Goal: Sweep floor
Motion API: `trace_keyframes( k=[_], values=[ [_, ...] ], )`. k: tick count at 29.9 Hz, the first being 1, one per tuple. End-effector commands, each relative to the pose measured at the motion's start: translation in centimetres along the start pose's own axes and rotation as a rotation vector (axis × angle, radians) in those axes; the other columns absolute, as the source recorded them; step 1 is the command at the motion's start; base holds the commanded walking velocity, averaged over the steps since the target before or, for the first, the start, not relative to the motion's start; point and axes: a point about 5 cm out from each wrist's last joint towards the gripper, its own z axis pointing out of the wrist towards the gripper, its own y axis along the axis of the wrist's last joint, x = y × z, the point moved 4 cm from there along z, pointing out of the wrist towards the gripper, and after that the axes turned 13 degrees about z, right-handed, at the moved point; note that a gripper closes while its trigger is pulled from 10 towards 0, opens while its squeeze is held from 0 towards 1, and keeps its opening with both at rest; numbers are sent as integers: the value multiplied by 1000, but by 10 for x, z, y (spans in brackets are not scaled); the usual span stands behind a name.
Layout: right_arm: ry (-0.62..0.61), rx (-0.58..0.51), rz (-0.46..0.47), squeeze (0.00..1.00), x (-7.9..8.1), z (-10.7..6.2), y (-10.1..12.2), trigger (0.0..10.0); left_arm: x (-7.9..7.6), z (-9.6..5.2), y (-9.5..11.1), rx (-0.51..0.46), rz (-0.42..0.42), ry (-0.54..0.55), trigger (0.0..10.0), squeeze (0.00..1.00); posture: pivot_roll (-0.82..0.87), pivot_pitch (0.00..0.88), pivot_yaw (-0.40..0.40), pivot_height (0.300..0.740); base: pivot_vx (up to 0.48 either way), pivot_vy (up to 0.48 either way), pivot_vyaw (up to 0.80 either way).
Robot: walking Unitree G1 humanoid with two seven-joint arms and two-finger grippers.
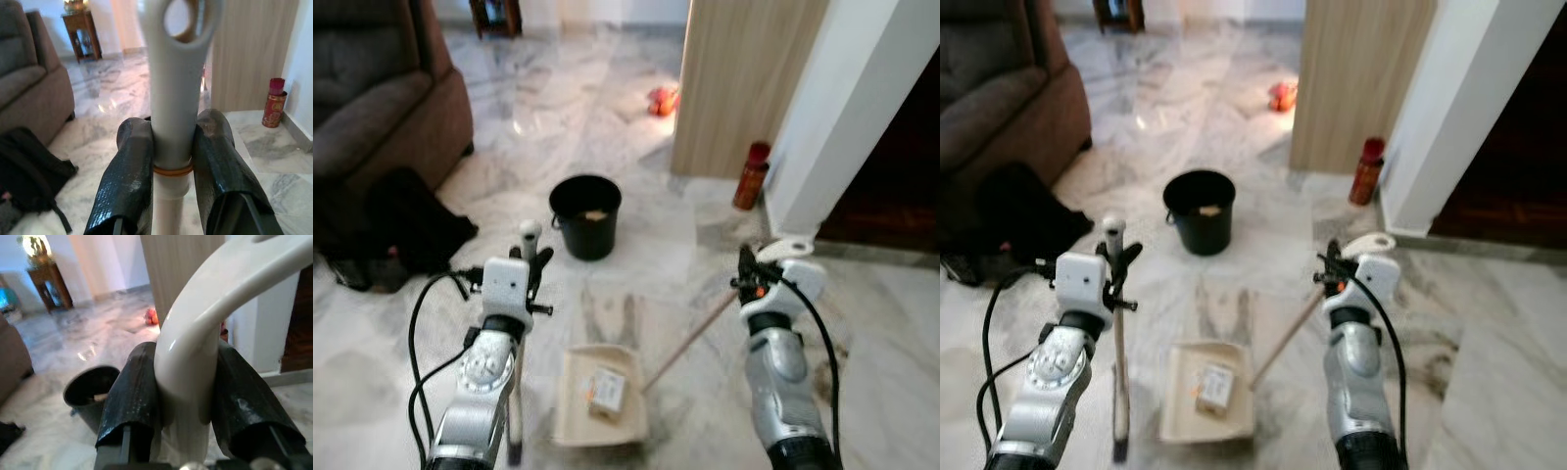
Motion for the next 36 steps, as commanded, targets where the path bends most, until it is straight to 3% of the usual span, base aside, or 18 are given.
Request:
trace_keyframes(
  k=[1,18,25,36],
  values=[
    [37,-38,48,0,15,4,8,10000,5,1,6,-27,-1,15,10000,0,115,106,-10,740,311,0,0],
    [56,-33,47,0,20,2,5,10000,5,-2,5,-27,3,12,10000,0,116,71,-5,740,315,0,0],
    [59,-33,52,0,21,1,5,10000,2,-2,5,-29,3,1,10000,0,115,63,-1,740,315,0,617],
    [60,-28,58,0,23,2,3,10000,3,-2,5,-29,5,-3,10000,0,119,43,3,740,314,0,0]
  ],
)
